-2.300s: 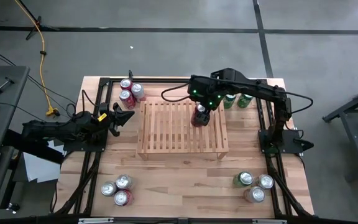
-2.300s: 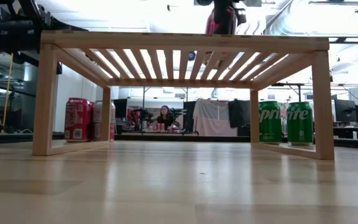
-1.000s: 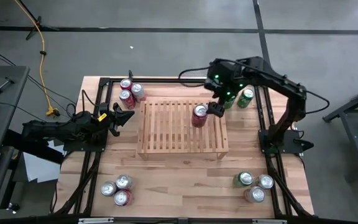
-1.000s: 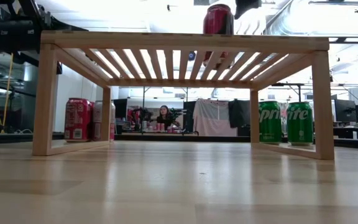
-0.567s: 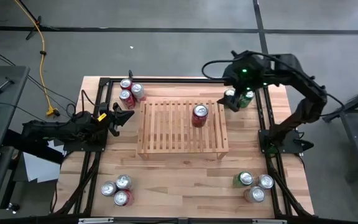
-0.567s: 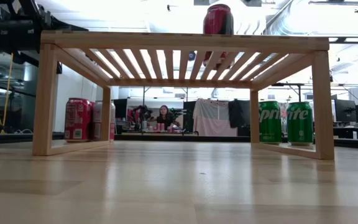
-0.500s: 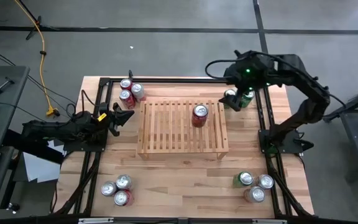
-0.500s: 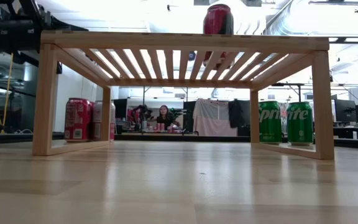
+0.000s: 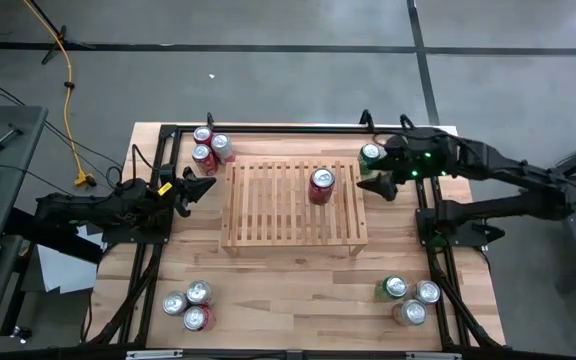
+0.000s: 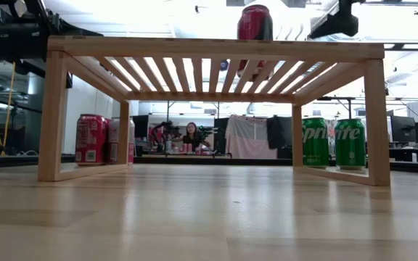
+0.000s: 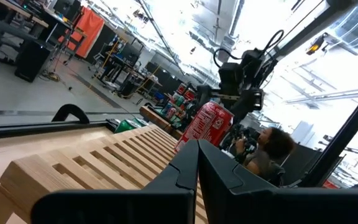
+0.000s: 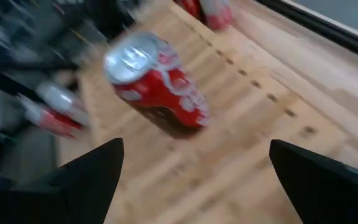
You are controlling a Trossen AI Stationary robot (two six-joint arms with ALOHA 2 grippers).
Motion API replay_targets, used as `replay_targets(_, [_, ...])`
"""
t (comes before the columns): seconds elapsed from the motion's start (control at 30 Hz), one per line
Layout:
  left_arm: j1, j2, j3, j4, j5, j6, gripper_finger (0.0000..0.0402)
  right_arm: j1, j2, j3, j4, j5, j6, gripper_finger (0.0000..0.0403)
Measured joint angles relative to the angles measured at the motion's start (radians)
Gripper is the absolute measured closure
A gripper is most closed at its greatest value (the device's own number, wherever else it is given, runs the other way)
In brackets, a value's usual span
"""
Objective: Place canned beverage on shelf
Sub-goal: Put the top right red soda can on the shelf
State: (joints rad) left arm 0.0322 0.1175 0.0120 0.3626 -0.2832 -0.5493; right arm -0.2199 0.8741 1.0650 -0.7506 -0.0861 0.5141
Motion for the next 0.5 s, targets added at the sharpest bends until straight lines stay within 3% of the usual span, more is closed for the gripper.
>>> replay_targets(0.23, [0.0, 0.0, 0.0, 0.0, 0.0, 0.001, 0.0398, 0.0, -0.112, -0.082, 0.243, 0.016, 0.117, 0.0014])
replay_targets(0.5, [0.0, 0.0, 0.0, 0.003, -0.015, -0.016, 0.0398, 0.0, -0.117, -0.066, 0.353, 0.026, 0.142, 0.0014])
